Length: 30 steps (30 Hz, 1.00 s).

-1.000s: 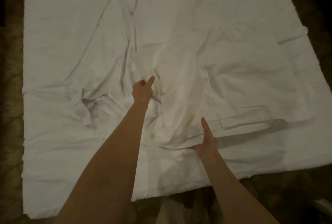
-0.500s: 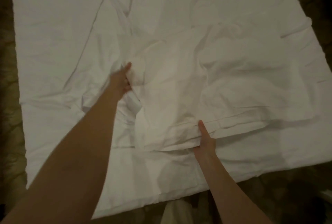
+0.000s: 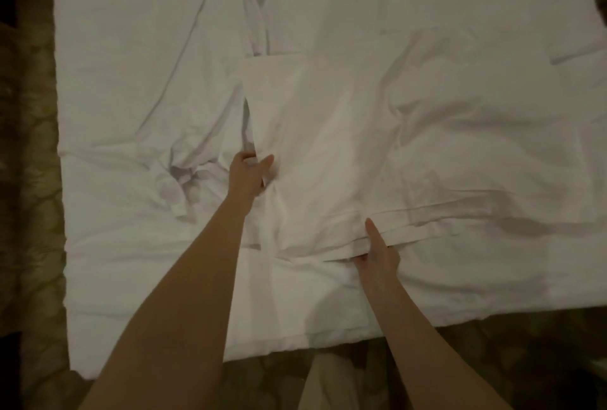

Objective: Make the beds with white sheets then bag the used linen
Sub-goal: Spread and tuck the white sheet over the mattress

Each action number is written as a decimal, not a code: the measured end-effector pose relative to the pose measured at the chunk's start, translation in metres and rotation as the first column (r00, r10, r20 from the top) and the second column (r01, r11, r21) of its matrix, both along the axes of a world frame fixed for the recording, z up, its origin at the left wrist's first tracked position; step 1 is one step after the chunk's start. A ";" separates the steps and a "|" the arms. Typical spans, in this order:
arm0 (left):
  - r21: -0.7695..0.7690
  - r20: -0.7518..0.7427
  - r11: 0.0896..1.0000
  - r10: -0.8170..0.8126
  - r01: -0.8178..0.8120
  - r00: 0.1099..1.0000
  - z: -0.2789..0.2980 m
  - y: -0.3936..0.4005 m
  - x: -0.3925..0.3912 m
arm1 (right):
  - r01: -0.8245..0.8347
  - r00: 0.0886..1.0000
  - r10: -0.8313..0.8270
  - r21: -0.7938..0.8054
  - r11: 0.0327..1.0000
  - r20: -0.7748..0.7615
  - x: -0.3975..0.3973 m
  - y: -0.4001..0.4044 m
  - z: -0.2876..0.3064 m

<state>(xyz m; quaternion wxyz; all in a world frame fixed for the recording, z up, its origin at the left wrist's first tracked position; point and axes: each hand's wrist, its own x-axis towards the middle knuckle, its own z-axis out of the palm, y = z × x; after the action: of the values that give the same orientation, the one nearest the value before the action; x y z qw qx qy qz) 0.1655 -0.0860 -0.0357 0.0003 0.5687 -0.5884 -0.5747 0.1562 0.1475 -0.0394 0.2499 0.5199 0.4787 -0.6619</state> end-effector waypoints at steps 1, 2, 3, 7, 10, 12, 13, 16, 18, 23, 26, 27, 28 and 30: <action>-0.034 -0.013 0.999 0.034 -0.035 0.999 0.001 0.006 0.006 | -0.012 1.000 0.014 0.107 0.994 -0.016 0.002 0.004 -0.002; -0.056 -0.021 0.996 0.066 -0.067 0.998 0.001 0.010 0.011 | -0.028 0.998 0.039 0.232 0.972 -0.040 0.003 0.009 -0.002; -0.058 -0.019 0.995 0.082 -0.083 0.996 0.000 0.013 0.016 | -0.046 0.994 0.077 0.367 0.929 -0.072 0.004 0.014 -0.001; 0.057 0.021 0.997 0.043 -0.044 0.999 -0.009 0.031 0.038 | -0.154 0.930 0.313 0.567 0.809 -0.194 -0.001 0.036 0.005; 0.153 0.080 0.987 0.032 -0.044 0.996 -0.010 0.033 0.047 | -0.333 0.918 0.386 0.350 0.876 -0.094 -0.010 0.039 0.002; 0.276 0.085 0.957 0.065 -0.087 0.994 -0.011 0.031 0.053 | -0.365 0.930 0.368 0.141 0.920 0.010 -0.018 0.034 0.002; 0.326 0.085 0.940 0.076 -0.100 0.993 -0.011 0.031 0.054 | -0.347 0.938 0.346 0.075 0.935 0.028 -0.023 0.032 0.001; 0.359 0.069 0.931 0.036 -0.058 0.997 0.000 0.036 0.050 | -0.188 0.981 0.189 0.040 0.981 -0.033 -0.036 0.027 -0.002; 0.278 0.038 0.958 0.068 -0.076 0.997 0.000 0.037 0.051 | -0.099 0.987 0.110 0.099 0.990 -0.115 -0.036 0.030 -0.004; 0.246 0.095 0.964 0.079 -0.100 0.992 0.001 0.041 0.067 | -0.147 0.989 0.148 0.047 0.988 -0.005 -0.012 0.052 -0.006; 0.452 0.001 0.888 0.096 -0.086 0.995 0.007 0.030 0.045 | -0.121 0.993 0.122 -0.049 0.991 0.004 -0.030 0.061 -0.003; 0.486 -0.043 0.871 0.111 -0.076 0.993 0.010 0.025 0.035 | -0.074 0.997 0.073 -0.066 0.995 -0.023 -0.040 0.063 -0.004; 0.475 -0.066 0.877 0.122 -0.077 0.990 0.010 0.020 0.026 | -0.030 0.998 0.025 -0.076 0.997 -0.055 -0.049 0.065 -0.003; 0.297 -0.032 0.947 0.137 -0.122 0.990 0.008 0.014 0.017 | 0.039 0.994 -0.043 -0.040 0.998 -0.103 -0.061 0.068 -0.006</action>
<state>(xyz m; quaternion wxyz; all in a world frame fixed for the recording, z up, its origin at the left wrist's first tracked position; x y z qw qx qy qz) 0.1824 -0.0716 -0.0275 -0.0313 0.5845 -0.4577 -0.6693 0.0951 0.2159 -0.0449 0.2208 0.4898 0.4675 -0.7020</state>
